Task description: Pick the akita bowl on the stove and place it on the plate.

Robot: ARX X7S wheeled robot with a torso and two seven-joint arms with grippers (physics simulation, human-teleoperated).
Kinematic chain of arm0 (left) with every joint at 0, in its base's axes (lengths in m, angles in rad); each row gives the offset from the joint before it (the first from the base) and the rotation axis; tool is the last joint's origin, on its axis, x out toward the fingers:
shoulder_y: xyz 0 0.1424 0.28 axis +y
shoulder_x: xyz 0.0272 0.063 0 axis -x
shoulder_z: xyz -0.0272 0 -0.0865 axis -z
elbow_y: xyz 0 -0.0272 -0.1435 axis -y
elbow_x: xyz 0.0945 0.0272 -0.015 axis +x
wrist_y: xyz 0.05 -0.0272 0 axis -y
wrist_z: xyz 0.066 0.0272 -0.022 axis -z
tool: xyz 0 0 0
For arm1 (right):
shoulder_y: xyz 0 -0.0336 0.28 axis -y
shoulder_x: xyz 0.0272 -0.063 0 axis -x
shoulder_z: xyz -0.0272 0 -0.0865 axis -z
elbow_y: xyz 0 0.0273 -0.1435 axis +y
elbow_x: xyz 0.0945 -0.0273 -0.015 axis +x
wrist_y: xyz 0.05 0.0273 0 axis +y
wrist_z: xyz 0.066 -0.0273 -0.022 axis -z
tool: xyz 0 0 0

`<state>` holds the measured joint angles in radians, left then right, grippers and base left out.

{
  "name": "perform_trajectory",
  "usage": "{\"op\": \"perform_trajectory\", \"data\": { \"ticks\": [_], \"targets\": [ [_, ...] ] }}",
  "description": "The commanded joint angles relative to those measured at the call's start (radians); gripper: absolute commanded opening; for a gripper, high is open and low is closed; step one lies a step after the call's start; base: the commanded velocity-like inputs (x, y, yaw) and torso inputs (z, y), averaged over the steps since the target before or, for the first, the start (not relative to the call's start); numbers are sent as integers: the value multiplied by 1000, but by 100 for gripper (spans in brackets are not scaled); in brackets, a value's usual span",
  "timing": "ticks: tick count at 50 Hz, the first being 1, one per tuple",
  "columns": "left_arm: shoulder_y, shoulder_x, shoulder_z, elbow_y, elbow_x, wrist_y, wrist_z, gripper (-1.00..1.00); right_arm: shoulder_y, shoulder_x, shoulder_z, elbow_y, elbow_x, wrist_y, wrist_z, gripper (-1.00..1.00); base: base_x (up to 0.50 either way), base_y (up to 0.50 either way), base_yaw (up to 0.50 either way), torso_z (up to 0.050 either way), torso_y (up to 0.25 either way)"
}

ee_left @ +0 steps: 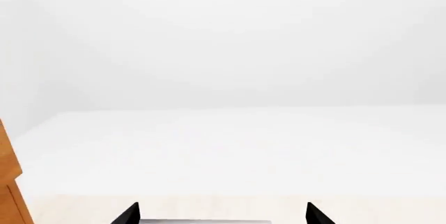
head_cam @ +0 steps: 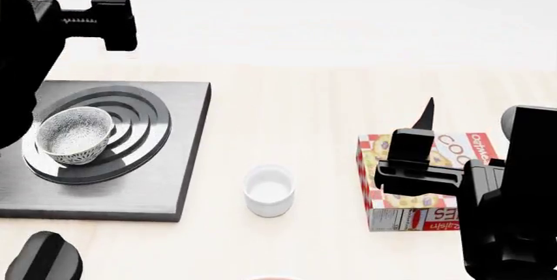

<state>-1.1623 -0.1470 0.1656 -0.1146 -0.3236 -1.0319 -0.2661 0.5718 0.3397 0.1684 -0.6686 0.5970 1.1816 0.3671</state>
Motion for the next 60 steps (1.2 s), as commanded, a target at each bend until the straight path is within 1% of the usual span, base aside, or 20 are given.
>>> {"op": "perform_trajectory", "data": {
  "ticks": [1, 3, 5, 6, 12, 13, 16, 18, 20, 21, 32, 39, 46, 47, 48, 55, 60],
  "targets": [
    [-151, 78, -80, -232, -4, 22, 3, 100, -4, -18, 27, 1, -11, -3, -16, 100, 0, 0, 0, 0, 0],
    [-156, 91, -114, -274, -14, 32, -18, 100, -3, -17, 27, 5, -10, -5, -17, 100, 0, 0, 0, 0, 0],
    [-153, 90, -84, -315, 4, 56, -14, 100, -3, -19, 30, 2, -7, -2, -15, 100, 0, 0, 0, 0, 0],
    [-149, 92, -85, -350, 9, 89, -16, 100, -3, -19, 30, 2, -7, -3, -14, 100, 0, 0, 0, 0, 0],
    [-154, 96, -95, -431, -2, 133, -14, 100, 3, -19, 31, 0, -1, 5, -9, 100, 0, 0, 0, 0, 0],
    [-159, 99, -112, -438, -15, 129, -17, 100, 4, -19, 32, -2, 1, 8, -7, 100, 0, 0, 0, 0, 0],
    [-163, 100, -107, -448, -19, 135, -21, 100, -1, -17, 27, 7, -4, -8, -12, 100, 0, 0, 0, 0, 0],
    [-176, 109, -143, -467, -41, 135, -37, 100, 2, -18, 30, 2, 1, 1, -8, 100, 0, 0, 0, 0, 0],
    [-182, 104, -108, -479, -24, 143, -33, 100, 0, -18, 32, -1, 4, 3, -7, 100, 0, 0, 0, 0, 0],
    [-184, 104, -114, -482, -29, 143, -35, 100, -2, -17, 30, 3, 1, -5, -9, 100, 0, 0, 0, 0, 0],
    [-164, 97, -101, -461, -58, 186, -18, 100, -3, -14, 28, 5, 5, -10, -7, 100, 0, 0, 0, 0, 0],
    [-144, 87, -57, -421, -59, 206, 10, 100, -4, -12, 27, 8, 9, -14, -7, 100, 0, 0, 0, 0, 0],
    [-143, 72, 11, -423, -26, 248, 34, 100, -4, -10, 25, 13, 10, -19, -6, 100, 0, 0, 0, 3, -205],
    [-137, 68, 23, -416, -19, 275, 45, 100, -3, -11, 26, 10, 13, -14, -4, 100, 0, 0, 0, 3, -176],
    [-142, 69, 20, -423, -22, 256, 36, 100, -2, -11, 27, 8, 15, -11, -3, 100, 0, 0, 0, 3, -152],
    [-136, 59, 43, -428, -11, 279, 38, 100, -6, -9, 25, 12, 15, -20, -3, 100, 0, 0, 0, 1, -12],
    [-139, 59, 60, -427, -6, 280, 37, 100, -8, -9, 27, 9, 19, -19, 0, 100, 0, 0, 0, 4, -198]
  ]
}}
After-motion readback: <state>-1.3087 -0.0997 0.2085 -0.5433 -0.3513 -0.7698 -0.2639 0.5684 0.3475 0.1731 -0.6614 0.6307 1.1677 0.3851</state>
